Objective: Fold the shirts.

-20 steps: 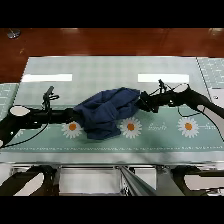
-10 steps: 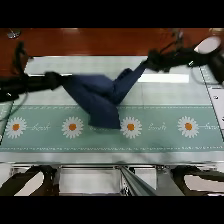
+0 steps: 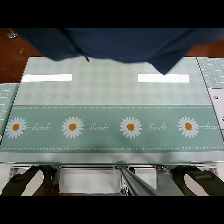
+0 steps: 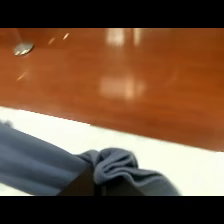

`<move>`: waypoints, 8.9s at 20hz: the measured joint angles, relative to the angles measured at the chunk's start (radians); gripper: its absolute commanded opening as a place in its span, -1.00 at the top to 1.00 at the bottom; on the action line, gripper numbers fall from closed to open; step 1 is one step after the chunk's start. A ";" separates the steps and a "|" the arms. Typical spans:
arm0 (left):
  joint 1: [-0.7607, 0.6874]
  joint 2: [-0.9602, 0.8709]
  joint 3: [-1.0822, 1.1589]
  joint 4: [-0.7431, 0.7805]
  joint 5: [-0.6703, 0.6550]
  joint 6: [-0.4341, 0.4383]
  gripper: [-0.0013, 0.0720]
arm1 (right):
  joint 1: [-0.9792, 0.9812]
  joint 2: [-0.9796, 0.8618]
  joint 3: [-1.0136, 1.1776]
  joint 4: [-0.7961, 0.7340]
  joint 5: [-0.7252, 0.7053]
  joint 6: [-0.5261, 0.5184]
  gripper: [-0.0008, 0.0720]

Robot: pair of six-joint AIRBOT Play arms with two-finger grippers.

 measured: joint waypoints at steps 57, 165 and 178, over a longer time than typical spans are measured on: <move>-0.552 -0.402 -1.077 -0.462 0.345 0.245 0.90 | -0.599 -0.126 -1.239 0.352 -0.112 -0.220 -0.72; 0.256 -0.122 -1.233 -0.070 -0.075 0.031 -0.96 | -0.609 -0.241 -1.087 0.576 -0.145 -0.340 -0.74; 0.056 -0.079 -1.380 -0.298 0.090 0.110 0.68 | -0.614 -0.166 -1.212 0.635 -0.132 -0.383 -0.74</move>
